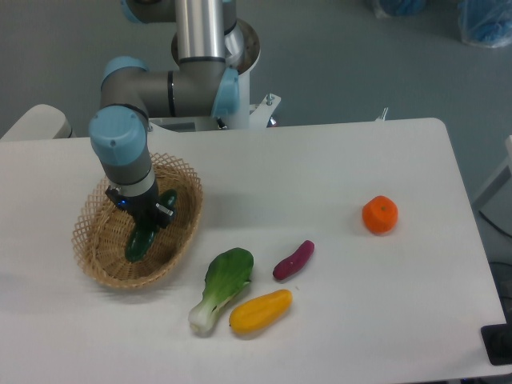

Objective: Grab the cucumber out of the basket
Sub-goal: 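Lift the held cucumber out of the basket and carry it away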

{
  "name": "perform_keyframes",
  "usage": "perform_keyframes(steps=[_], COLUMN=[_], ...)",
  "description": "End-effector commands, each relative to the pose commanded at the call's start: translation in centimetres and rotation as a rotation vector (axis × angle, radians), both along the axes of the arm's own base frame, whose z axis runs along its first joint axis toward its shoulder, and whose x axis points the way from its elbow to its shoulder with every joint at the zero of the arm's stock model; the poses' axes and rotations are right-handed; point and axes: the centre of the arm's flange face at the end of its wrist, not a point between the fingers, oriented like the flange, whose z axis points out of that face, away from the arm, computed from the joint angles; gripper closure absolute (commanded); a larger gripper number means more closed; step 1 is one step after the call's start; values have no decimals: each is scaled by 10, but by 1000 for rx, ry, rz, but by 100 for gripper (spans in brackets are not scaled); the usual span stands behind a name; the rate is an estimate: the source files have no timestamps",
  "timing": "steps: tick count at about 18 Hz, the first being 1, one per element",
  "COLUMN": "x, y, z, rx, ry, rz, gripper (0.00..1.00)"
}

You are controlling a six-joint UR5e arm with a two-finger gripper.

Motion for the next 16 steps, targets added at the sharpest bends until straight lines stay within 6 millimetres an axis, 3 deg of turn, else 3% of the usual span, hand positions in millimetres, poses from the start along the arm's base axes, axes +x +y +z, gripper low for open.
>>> perform_keyframes(steps=[4,8,12,16], x=[-39,-82,-120,-164], y=[6,5,2,-9], z=[45,73,91,91], rx=[71,122,148,138], ry=[25,62,101,128], rz=[51,54,54,20], gripper=[96,96,96,96])
